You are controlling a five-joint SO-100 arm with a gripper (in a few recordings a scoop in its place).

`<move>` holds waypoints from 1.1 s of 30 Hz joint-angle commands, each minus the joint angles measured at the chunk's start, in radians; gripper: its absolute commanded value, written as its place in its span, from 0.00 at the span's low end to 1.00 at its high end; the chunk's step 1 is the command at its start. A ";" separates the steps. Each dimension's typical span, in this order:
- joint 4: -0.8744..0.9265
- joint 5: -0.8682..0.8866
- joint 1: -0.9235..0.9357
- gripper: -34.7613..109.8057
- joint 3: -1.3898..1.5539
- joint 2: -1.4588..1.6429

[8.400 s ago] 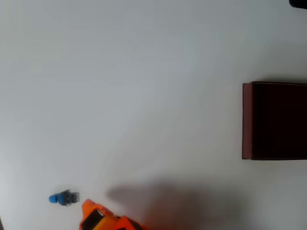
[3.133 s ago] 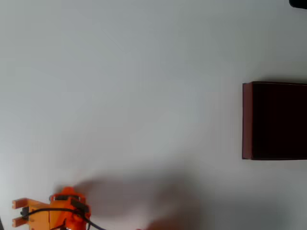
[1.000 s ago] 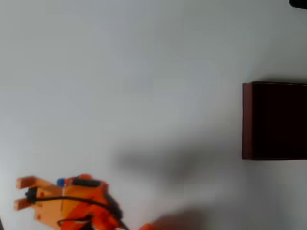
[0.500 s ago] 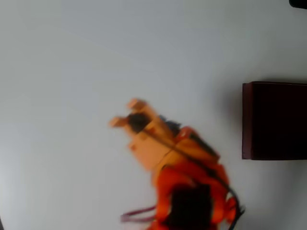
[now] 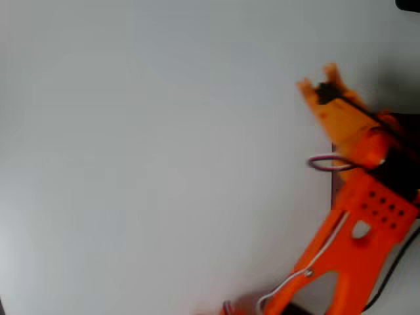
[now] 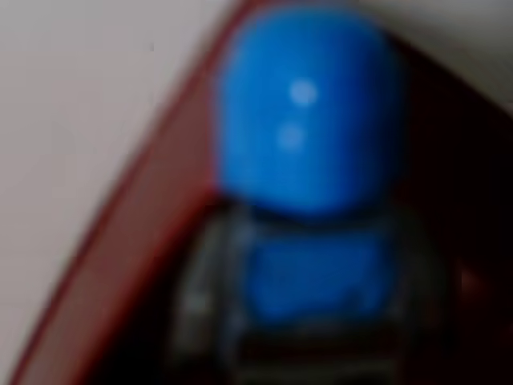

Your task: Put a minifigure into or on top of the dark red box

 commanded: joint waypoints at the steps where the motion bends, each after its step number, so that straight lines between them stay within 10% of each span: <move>1: 0.029 -0.020 0.084 0.24 -0.141 -0.066; 19: 0.025 -0.003 0.144 0.35 -0.023 -0.086; 33: -0.097 0.026 -0.242 0.34 0.701 0.788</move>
